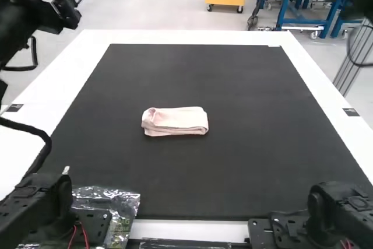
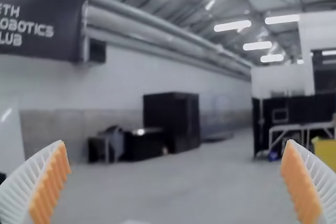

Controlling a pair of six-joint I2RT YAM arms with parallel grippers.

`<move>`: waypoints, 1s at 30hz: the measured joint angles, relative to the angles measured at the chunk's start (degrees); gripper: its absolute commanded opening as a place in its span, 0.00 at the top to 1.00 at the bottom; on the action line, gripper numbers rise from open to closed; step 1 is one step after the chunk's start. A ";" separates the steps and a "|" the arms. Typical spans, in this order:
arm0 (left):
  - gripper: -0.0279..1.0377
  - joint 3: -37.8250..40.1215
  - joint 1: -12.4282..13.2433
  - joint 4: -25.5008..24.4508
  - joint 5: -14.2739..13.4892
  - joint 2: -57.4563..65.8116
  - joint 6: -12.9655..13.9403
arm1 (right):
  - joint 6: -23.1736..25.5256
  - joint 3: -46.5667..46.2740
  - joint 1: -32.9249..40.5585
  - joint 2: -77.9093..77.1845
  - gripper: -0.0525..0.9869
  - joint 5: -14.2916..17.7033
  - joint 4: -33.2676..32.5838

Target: Fold the towel.

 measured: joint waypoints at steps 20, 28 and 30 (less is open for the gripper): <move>0.06 -9.60 0.68 -4.72 -5.44 -21.20 2.56 | -5.01 -18.40 -4.68 -18.95 0.06 11.54 -1.77; 0.06 -27.39 1.14 2.93 -11.39 -21.20 8.17 | -9.46 -44.06 -4.68 -18.91 0.06 14.86 16.68; 0.06 -31.50 1.14 4.31 -14.51 -21.20 9.84 | -9.77 -46.01 -4.68 -18.91 0.06 14.84 18.05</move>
